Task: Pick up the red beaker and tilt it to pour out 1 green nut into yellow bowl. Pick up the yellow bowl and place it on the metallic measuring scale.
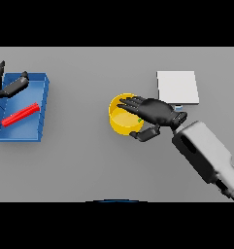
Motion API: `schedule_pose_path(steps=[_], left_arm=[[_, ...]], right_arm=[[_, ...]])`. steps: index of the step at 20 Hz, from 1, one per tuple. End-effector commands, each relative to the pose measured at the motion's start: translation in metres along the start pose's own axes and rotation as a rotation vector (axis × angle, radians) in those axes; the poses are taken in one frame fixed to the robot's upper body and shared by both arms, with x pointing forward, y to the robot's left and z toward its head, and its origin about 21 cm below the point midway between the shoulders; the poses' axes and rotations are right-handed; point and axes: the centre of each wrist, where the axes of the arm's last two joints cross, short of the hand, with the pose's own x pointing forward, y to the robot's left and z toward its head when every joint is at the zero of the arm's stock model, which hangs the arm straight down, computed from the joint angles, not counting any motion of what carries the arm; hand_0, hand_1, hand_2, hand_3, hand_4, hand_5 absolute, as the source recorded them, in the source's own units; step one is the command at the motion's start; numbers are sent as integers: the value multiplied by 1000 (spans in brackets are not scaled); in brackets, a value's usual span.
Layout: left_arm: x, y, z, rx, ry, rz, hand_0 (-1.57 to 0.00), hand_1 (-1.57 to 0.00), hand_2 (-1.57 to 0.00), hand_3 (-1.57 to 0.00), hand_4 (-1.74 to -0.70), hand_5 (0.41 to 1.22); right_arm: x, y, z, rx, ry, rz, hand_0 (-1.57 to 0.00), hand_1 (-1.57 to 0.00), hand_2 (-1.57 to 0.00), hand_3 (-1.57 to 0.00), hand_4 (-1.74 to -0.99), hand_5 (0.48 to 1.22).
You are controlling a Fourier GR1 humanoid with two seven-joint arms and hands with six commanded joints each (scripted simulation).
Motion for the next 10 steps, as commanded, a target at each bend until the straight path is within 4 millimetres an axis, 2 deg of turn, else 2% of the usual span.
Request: schedule_pose_path(steps=[1,7,10], left_arm=[[2,1,0,-4,3,-4,1,1,1,1,-795,725],[1,1,-3,-5,-2,-8,1,1,1,1,-798,735],[-3,3,1,-2,9,-10,1,1,1,1,-799,738]], right_arm=[[2,-1,-5,18,-8,-1,1,1,1,1,-1244,685],[5,5,-23,123,-3,40,1,1,1,1,-1288,671],[1,8,-24,174,18,55,1,1,1,1,-1303,674]])
